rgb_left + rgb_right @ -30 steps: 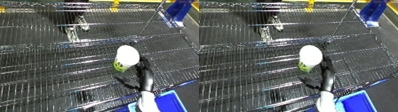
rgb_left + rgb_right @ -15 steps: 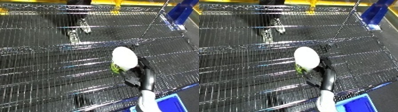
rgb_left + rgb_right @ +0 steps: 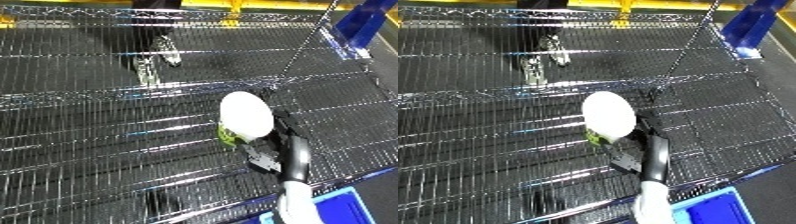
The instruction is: Pick up the object and place it into the box
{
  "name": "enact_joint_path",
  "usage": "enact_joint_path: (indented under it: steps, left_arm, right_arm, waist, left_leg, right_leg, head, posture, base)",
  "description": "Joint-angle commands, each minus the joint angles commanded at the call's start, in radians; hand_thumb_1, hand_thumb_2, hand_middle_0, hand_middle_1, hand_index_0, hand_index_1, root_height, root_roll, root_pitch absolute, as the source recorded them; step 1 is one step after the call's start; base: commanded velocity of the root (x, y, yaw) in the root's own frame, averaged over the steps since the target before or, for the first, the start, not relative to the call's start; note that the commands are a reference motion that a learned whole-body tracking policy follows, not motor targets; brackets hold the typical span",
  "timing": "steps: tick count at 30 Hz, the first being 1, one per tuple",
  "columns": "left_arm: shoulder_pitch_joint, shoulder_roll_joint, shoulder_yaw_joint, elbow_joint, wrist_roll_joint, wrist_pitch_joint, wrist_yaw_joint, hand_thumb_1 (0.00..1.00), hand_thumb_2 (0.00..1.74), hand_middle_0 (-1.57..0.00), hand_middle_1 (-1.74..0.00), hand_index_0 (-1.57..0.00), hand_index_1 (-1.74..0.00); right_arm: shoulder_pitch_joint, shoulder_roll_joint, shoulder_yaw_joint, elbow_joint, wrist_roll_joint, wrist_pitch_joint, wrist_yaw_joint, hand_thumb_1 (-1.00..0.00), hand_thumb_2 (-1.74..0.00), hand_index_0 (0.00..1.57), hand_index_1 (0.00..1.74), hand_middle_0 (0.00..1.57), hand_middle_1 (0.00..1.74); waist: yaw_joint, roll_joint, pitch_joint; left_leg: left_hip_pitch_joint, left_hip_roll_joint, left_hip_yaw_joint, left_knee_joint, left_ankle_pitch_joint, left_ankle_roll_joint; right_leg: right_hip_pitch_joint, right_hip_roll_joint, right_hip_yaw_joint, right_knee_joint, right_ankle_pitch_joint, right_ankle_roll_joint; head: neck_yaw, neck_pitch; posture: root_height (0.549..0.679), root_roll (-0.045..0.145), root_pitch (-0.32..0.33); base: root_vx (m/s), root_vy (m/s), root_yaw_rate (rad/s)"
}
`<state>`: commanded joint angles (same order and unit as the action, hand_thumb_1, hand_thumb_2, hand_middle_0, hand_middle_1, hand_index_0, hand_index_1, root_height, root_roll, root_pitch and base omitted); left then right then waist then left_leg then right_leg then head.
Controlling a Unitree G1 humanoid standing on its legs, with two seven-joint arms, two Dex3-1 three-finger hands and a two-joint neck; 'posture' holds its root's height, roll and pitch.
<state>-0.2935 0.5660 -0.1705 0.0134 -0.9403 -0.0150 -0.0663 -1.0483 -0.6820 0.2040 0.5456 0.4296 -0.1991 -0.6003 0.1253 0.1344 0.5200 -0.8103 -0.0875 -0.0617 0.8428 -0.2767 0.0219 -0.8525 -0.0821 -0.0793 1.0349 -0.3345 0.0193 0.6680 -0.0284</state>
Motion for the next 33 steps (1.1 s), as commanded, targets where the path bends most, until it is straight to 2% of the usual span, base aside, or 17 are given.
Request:
enact_joint_path:
  steps: [7, 10, 17, 24, 29, 33]
  left_arm:
    - [0.064, -0.02, 0.024, 0.0, 0.026, -0.038, -0.004, 1.0, 1.74, -1.57, -1.74, -1.57, -1.74]
    - [0.078, -0.025, 0.038, 0.003, 0.032, -0.052, -0.006, 1.0, 1.74, -1.57, -1.74, -1.57, -1.74]
    - [0.092, -0.042, 0.062, 0.005, 0.049, -0.067, -0.007, 1.0, 1.74, -1.57, -1.74, -1.57, -1.74]
    - [0.086, -0.062, 0.068, 0.011, 0.075, -0.072, -0.011, 1.0, 1.74, -1.57, -1.74, -1.57, -1.74]
    - [0.082, -0.076, 0.072, 0.02, 0.094, -0.073, -0.005, 1.0, 1.74, -1.57, -1.74, -1.57, -1.74]
    - [0.097, -0.097, 0.081, 0.026, 0.105, -0.081, -0.009, 1.0, 1.74, -1.57, -1.74, -1.57, -1.74]
  right_arm:
    - [0.138, 0.012, -0.07, -0.165, -0.002, -0.018, 0.025, -1.0, -1.74, 1.57, 1.74, 1.57, 1.74]
    - [0.2, 0.02, -0.098, -0.224, -0.002, -0.025, 0.036, -1.0, -1.74, 1.57, 1.74, 1.57, 1.74]
    - [0.348, 0.05, -0.162, -0.354, 0.007, -0.036, 0.053, -1.0, -1.74, 1.57, 1.74, 1.57, 1.74]
    - [0.47, 0.094, -0.217, -0.434, 0.004, -0.056, 0.036, -1.0, -1.74, 1.57, 1.74, 1.57, 1.74]
    - [0.556, 0.119, -0.257, -0.466, -0.007, -0.071, 0.014, -1.0, -1.74, 1.57, 1.74, 1.57, 1.74]
    - [0.643, 0.124, -0.312, -0.484, -0.006, -0.085, 0.011, -1.0, -1.74, 1.57, 1.74, 1.57, 1.74]
  waist:
    - [-0.028, -0.019, 0.0]
    - [-0.041, -0.028, 0.0]
    - [-0.077, -0.051, 0.0]
    - [-0.113, -0.07, 0.0]
    - [-0.145, -0.083, 0.0]
    - [-0.173, -0.085, 0.0]
  left_leg:
    - [0.078, 0.013, 0.006, -0.062, 0.013, -0.0056]
    - [0.113, 0.018, 0.009, -0.091, 0.021, -0.0081]
    - [0.2, 0.032, 0.014, -0.161, 0.039, -0.0141]
    - [0.293, 0.047, 0.018, -0.241, 0.059, -0.0189]
    - [0.35, 0.055, 0.027, -0.272, 0.061, -0.024]
    - [0.403, 0.061, 0.039, -0.294, 0.059, -0.0291]
  right_leg:
    - [0.071, 0.0078, 0.006, -0.047, 0.006, 0.0019]
    - [0.105, 0.0098, 0.008, -0.072, 0.012, 0.004]
    - [0.19, 0.0123, 0.013, -0.143, 0.031, 0.0103]
    - [0.276, 0.017, 0.023, -0.234, 0.06, 0.0212]
    - [0.333, 0.0232, 0.033, -0.291, 0.077, 0.0257]
    - [0.381, 0.0195, 0.043, -0.333, 0.089, 0.0286]
  head:
    - [-0.007, -0.015]
    - [-0.012, -0.021]
    - [-0.023, -0.054]
    - [-0.01, -0.099]
    - [0.019, -0.148]
    - [0.055, -0.225]
  posture:
    - [0.611, 0.039, 0.191]
    - [0.616, 0.04, 0.179]
    - [0.626, 0.043, 0.148]
    - [0.637, 0.045, 0.121]
    - [0.644, 0.05, 0.101]
    - [0.65, 0.057, 0.082]
  base:
    - [-0.054, 0.041, -0.081]
    - [-0.071, 0.04, -0.093]
    - [-0.08, 0.024, -0.073]
    - [-0.091, 0.003, -0.071]
    - [-0.079, 0.021, -0.117]
    - [-0.051, 0.07, -0.139]
